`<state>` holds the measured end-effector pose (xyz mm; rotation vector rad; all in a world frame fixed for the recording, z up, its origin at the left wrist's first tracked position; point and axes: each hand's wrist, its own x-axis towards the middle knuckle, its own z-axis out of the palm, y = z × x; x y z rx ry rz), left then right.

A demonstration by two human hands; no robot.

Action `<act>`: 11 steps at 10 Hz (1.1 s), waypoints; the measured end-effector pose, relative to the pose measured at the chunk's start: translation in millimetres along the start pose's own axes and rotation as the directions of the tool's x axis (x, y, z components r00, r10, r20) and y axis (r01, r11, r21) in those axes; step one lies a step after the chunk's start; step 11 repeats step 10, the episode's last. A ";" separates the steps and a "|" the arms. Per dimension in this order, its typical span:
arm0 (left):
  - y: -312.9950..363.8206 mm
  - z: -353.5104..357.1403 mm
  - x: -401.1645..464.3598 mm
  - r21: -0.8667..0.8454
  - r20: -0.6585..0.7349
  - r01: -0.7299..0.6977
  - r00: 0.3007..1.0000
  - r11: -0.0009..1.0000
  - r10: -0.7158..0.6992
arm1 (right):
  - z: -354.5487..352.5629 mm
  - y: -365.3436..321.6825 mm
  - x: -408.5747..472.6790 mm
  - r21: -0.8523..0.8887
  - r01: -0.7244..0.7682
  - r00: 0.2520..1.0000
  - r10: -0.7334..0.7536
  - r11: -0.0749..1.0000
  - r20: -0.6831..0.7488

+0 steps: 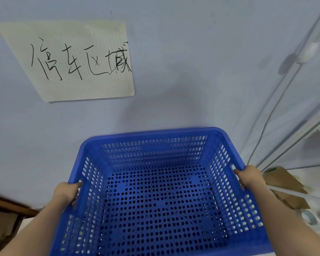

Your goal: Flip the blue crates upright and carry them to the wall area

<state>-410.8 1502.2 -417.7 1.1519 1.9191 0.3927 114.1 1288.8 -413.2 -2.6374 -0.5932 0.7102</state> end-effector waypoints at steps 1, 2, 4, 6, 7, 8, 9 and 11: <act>0.8 -0.9 1.3 0.081 -0.034 -0.010 0.999 0.997 0.013 | -0.2 -0.7 0.8 -0.025 0.007 1.000 -0.008 1.000 -0.014; 4.0 -0.8 -4.9 0.237 -0.109 -0.018 0.993 0.971 0.045 | -1.7 -3.4 -0.9 -0.056 0.019 0.999 -0.020 0.998 -0.032; 2.4 0.5 -13.4 0.402 -0.147 -0.133 0.967 0.906 0.207 | -0.4 0.6 -5.8 -0.089 0.057 0.998 -0.059 0.994 -0.020; 2.1 -2.1 -28.7 0.628 -0.039 -0.109 0.985 0.770 0.171 | -1.9 -8.9 -7.3 -0.265 -0.011 0.999 0.022 0.964 0.039; 17.7 -9.8 -35.6 0.703 0.002 -0.111 0.988 0.702 0.154 | -0.7 -16.2 -18.3 -0.434 0.020 0.999 -0.037 0.901 -0.031; 50.4 -13.5 -61.2 0.827 0.083 -0.240 0.946 0.508 0.313 | 0.4 -39.9 -23.2 -0.549 0.154 0.988 -0.141 0.821 0.066; 93.0 -15.6 -82.9 0.833 0.127 -0.324 0.901 0.448 0.415 | -4.1 -78.5 -23.3 -0.614 0.373 0.927 -0.307 0.696 0.215; 143.8 -18.9 -109.4 0.792 0.123 -0.406 0.839 0.457 0.531 | -27.9 -138.2 -52.0 -0.466 0.501 0.864 -0.456 0.729 0.215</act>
